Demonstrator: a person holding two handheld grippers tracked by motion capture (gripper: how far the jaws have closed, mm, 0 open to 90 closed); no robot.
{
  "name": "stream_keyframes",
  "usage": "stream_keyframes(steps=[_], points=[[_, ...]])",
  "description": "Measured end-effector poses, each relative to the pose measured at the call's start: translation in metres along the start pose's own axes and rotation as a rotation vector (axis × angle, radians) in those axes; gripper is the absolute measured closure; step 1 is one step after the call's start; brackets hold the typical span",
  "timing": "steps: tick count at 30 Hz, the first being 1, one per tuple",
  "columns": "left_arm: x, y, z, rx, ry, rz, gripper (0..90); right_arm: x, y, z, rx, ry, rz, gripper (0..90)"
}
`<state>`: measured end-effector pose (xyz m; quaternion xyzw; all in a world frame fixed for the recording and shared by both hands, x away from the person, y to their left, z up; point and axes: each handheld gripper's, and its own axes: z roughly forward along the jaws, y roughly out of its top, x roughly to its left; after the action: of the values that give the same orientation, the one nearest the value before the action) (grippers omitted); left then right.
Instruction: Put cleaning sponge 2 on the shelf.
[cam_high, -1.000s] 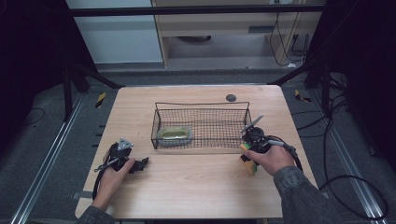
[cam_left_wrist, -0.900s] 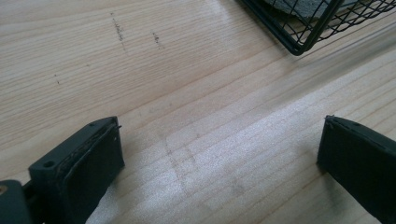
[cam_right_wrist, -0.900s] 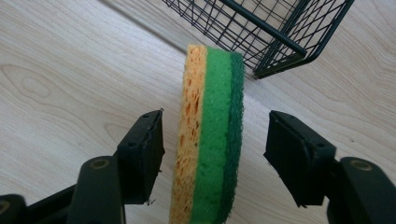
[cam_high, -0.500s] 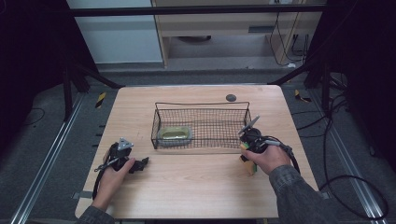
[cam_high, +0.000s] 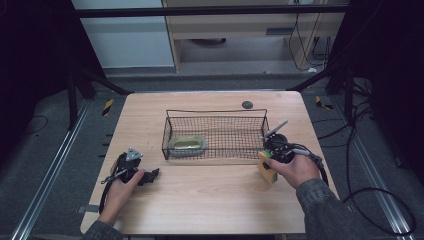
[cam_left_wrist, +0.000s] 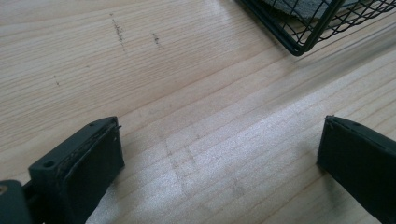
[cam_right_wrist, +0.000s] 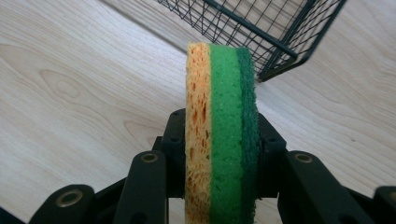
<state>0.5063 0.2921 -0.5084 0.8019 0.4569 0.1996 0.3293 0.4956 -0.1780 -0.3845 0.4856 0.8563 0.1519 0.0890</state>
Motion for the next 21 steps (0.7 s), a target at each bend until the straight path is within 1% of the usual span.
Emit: stream_keyframes(steps=[5, 6, 11, 13, 15, 17, 19, 21], points=[[0.0, 0.0, 0.0, -0.003, 0.001, -0.002, 0.0, -0.008, 0.001, -0.021, -0.042, -0.006, 0.008, 64.6], [0.0, 0.0, 0.0, -0.002, 0.001, -0.002, 0.0, -0.01, 0.002, -0.026, -0.053, -0.009, 0.021, 64.6], [0.0, 0.0, 0.0, -0.002, 0.001, 0.001, 0.0, -0.017, 0.008, -0.042, -0.09, -0.022, 0.036, 64.6], [0.0, 0.0, 0.0, -0.002, 0.001, 0.001, 0.0, -0.021, 0.012, -0.049, -0.107, -0.039, 0.038, 64.6], [0.0, 0.0, 0.0, -0.002, 0.001, 0.001, 0.0, -0.023, 0.016, -0.054, -0.127, -0.049, 0.052, 64.6], [0.0, 0.0, 0.0, -0.002, 0.001, 0.001, 0.0, -0.026, 0.021, -0.059, -0.154, -0.057, 0.059, 64.6], [0.0, 0.0, 0.0, -0.002, 0.001, 0.001, 0.0, -0.027, 0.025, -0.064, -0.169, -0.055, 0.073, 64.6], [0.0, 0.0, 0.0, 0.001, 0.001, 0.001, 0.0, -0.029, 0.03, -0.069, -0.186, -0.064, 0.077, 64.6]])
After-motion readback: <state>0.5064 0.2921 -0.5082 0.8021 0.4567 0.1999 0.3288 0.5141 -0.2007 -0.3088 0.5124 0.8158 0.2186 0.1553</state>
